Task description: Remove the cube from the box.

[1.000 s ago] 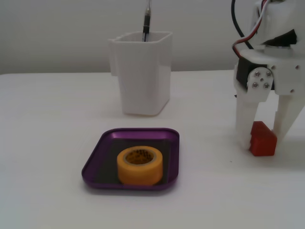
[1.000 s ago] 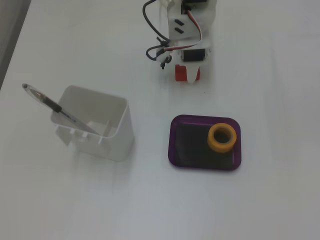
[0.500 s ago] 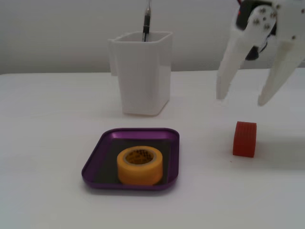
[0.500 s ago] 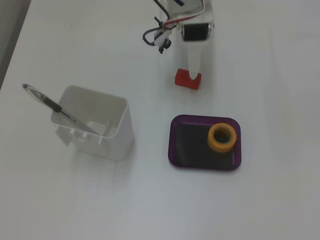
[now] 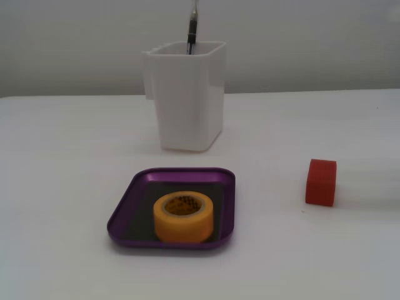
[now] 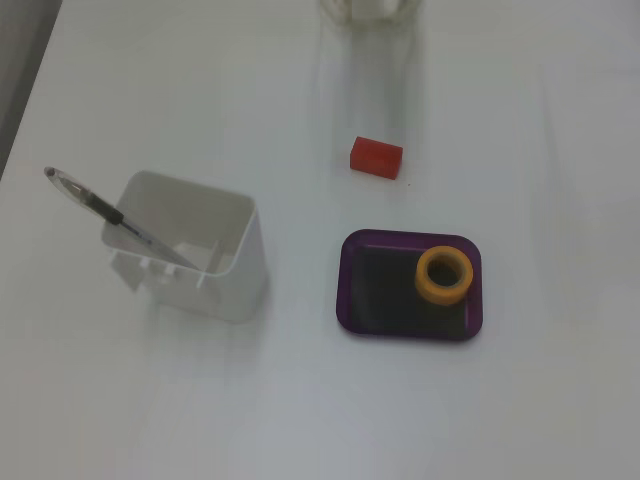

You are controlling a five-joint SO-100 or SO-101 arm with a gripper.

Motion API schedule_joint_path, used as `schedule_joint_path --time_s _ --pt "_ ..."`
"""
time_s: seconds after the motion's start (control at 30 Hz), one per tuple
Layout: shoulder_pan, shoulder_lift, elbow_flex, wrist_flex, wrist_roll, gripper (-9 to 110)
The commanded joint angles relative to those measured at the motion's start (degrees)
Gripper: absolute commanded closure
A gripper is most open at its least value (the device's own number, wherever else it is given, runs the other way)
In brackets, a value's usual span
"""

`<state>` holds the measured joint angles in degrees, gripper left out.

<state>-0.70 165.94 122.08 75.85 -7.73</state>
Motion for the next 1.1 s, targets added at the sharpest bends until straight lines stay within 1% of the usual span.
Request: schedule_joint_path --time_s 0.0,0.13,0.23,0.3,0.47,0.63,0.8,0.87,0.97,1.0,1.07 --pt "0.4 13.7 10.0 -1.1 0.4 82" --pt "0.4 26.7 25.4 -7.5 0.4 82" --pt "0.4 33.0 35.0 -8.7 0.4 82" --pt "0.4 32.1 38.8 -9.4 1.9 82" --pt "0.4 29.7 42.9 -9.1 11.8 83" --pt "0.3 29.7 48.3 -8.6 12.6 83" --pt "0.3 29.6 50.4 -8.1 13.1 83" --pt "0.2 29.6 51.9 -7.2 13.1 87" --pt "0.3 29.6 52.3 -6.6 13.2 101" --pt "0.3 29.6 52.3 -6.6 13.2 103" --pt "0.3 29.6 52.3 -6.7 13.3 100"
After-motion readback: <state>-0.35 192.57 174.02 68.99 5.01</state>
